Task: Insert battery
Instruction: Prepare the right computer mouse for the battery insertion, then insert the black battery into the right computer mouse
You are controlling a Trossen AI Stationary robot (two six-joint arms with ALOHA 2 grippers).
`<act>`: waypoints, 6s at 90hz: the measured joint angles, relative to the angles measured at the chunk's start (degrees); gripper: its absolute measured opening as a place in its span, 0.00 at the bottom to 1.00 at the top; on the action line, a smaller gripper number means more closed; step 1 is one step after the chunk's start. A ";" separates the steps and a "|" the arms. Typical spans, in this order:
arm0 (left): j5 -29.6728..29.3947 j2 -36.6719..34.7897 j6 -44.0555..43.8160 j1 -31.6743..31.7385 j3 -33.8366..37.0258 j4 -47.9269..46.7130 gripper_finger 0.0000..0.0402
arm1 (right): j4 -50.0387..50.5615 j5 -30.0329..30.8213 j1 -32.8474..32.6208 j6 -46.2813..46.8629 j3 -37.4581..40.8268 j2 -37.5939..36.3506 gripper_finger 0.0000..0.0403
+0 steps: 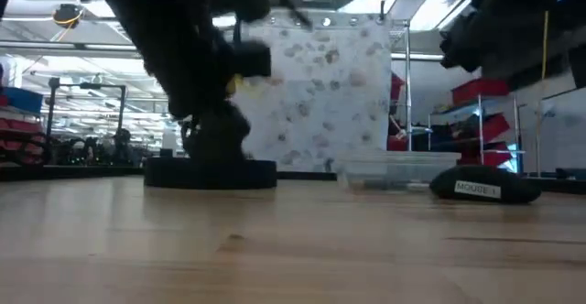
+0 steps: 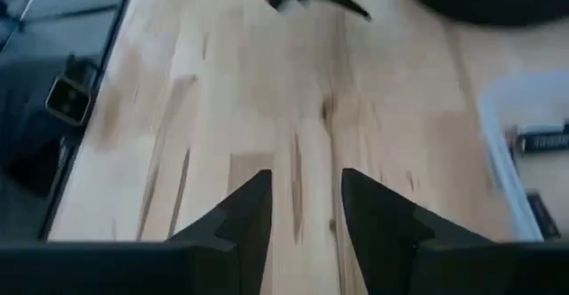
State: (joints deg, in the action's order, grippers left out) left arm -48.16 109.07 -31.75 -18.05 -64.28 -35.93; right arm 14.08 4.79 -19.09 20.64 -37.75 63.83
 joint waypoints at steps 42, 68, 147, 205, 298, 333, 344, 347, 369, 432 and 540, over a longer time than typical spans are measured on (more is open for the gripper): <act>2.72 0.01 5.19 6.23 0.87 2.99 0.88 | -9.99 15.62 -8.94 7.32 5.23 11.10 0.30; 1.13 0.01 -0.62 1.17 0.64 2.95 0.88 | -2.42 24.93 -10.90 10.70 4.49 10.27 0.30; -9.67 -0.04 -20.35 -5.70 1.10 9.71 0.88 | 22.09 22.01 -8.94 21.95 -0.37 10.80 0.74; -9.42 0.12 -20.60 -5.54 1.10 9.67 0.88 | -0.13 25.76 -8.94 29.28 13.31 17.04 0.76; 1.99 2.89 37.36 -10.33 1.08 56.12 0.88 | -44.27 -21.10 6.03 18.49 13.03 23.41 0.62; 12.67 7.22 38.82 -7.73 -0.41 59.70 0.88 | -44.34 -24.41 6.01 16.34 7.64 29.22 0.62; 13.02 7.46 35.39 -7.24 -0.39 59.25 0.84 | -44.52 -24.41 6.01 16.18 6.84 29.20 0.62; 13.05 7.44 34.86 -6.99 -0.40 59.55 0.82 | -44.43 -24.39 6.01 16.16 6.70 29.20 0.62; 13.58 7.42 30.83 -5.74 -0.42 59.25 0.56 | -44.23 -23.69 6.01 14.97 6.27 29.18 0.62; 24.13 6.67 -13.15 -2.99 -0.42 43.37 0.34 | -21.54 2.77 6.01 7.39 6.27 13.48 0.81; 17.84 -5.96 -8.43 -4.14 0.22 20.67 0.56 | 9.44 -16.24 36.12 -36.39 -13.28 30.23 0.41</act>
State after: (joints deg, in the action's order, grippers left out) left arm -30.32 103.11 -40.18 -22.19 -64.05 -15.26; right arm 23.52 -11.45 17.03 -15.75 -51.03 94.06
